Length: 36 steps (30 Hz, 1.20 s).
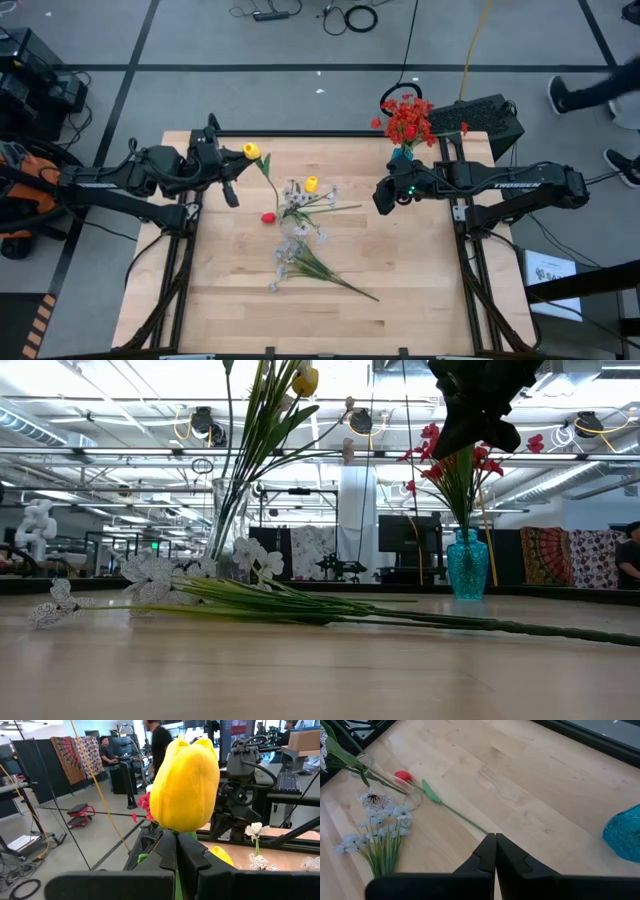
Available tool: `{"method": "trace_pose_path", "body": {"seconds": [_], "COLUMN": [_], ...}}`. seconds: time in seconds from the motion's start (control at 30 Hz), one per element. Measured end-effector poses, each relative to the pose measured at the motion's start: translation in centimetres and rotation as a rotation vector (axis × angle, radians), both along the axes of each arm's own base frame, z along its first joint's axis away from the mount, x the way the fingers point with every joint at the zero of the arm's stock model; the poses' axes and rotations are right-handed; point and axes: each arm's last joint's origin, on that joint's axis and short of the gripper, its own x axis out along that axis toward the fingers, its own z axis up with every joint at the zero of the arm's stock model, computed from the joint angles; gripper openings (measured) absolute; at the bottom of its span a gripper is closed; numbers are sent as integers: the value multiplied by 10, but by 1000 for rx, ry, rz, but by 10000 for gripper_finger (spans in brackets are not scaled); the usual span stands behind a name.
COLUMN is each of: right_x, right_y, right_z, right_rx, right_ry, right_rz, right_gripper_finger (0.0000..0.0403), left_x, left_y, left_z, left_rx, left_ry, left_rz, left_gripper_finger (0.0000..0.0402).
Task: Sort flowers into vase by color
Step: Put the yellow flower into the transparent flower vase
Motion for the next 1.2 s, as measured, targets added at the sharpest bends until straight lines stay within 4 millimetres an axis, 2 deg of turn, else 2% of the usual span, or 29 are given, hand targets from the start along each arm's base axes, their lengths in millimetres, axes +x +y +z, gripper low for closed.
{"method": "trace_pose_path", "body": {"seconds": [0.23,0.87,1.2], "right_x": [0,0,0], "right_y": [0,0,0], "right_z": [0,0,0], "right_rx": [1,5,3], "right_ry": [-1,-4,-3], "right_rz": [-1,-6,-5], "right_gripper_finger": [0,0,0], "left_x": [0,0,3], "left_y": [0,0,-1], "left_z": [5,4,-7], "left_rx": [22,14,-52], "left_ry": [-44,-35,38], "left_rz": [4,-8,-10], "left_gripper_finger": [2,2,2]}}
